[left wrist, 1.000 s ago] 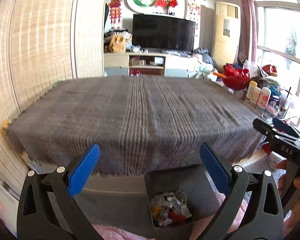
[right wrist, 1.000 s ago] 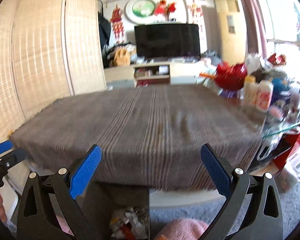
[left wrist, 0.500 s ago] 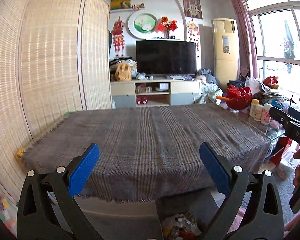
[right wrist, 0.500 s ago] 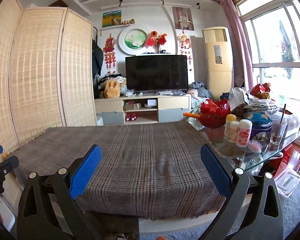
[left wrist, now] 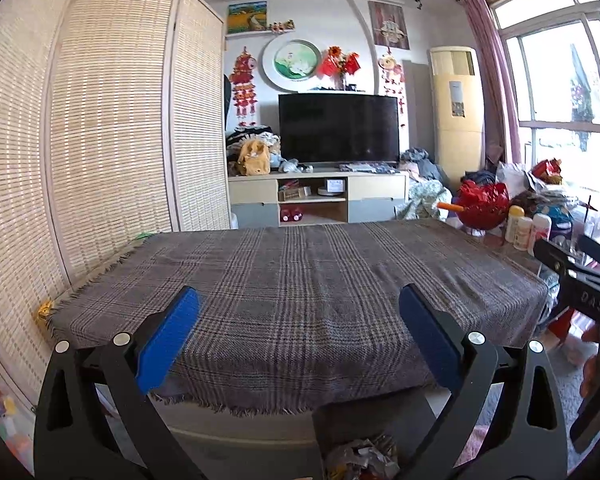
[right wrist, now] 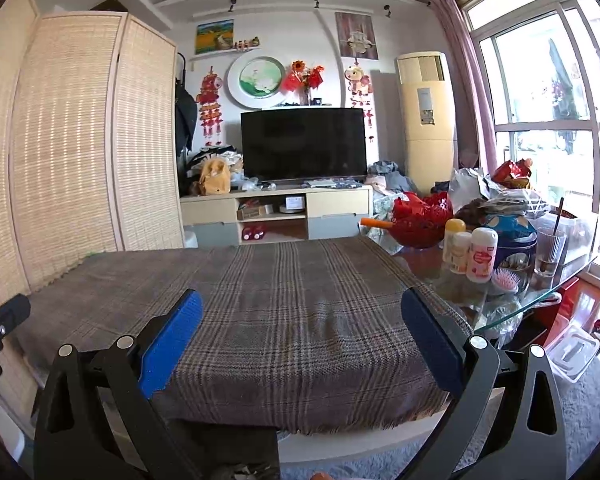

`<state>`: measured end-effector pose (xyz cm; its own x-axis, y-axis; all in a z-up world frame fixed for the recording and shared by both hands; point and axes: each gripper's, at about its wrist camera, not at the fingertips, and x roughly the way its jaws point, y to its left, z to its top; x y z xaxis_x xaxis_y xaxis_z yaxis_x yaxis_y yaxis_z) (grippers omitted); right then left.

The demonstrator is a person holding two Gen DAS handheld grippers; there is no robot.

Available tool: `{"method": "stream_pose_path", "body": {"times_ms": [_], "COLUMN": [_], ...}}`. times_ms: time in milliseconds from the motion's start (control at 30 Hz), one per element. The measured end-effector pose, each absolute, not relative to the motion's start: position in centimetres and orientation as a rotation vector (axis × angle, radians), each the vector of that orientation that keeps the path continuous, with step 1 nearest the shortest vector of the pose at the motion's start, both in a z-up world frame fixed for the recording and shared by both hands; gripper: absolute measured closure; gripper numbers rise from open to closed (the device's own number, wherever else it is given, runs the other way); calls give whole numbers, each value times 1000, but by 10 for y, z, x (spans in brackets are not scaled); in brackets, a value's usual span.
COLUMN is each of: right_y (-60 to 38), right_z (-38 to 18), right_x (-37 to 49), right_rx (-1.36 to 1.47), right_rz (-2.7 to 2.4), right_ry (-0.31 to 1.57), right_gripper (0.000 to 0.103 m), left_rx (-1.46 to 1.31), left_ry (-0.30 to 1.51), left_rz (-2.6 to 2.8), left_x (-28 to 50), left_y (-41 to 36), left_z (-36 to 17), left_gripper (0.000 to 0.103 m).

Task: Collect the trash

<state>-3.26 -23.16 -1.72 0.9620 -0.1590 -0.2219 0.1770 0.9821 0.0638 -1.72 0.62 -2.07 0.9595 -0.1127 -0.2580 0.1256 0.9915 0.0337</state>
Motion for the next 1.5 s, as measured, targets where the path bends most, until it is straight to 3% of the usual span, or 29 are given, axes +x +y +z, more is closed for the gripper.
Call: {"method": "stream_pose_path", "body": {"times_ms": [1500], "right_y": [-231], "right_z": [-26], "right_x": [-35], "right_rx": [110], "right_rz": [-154], "right_ry": [203], "right_gripper": [3], "left_rx": [15], "left_ry": [237], "left_rz": [-129], "left_x": [-19], "left_y": [6], "left_z": [-27], "left_gripper": [8]}}
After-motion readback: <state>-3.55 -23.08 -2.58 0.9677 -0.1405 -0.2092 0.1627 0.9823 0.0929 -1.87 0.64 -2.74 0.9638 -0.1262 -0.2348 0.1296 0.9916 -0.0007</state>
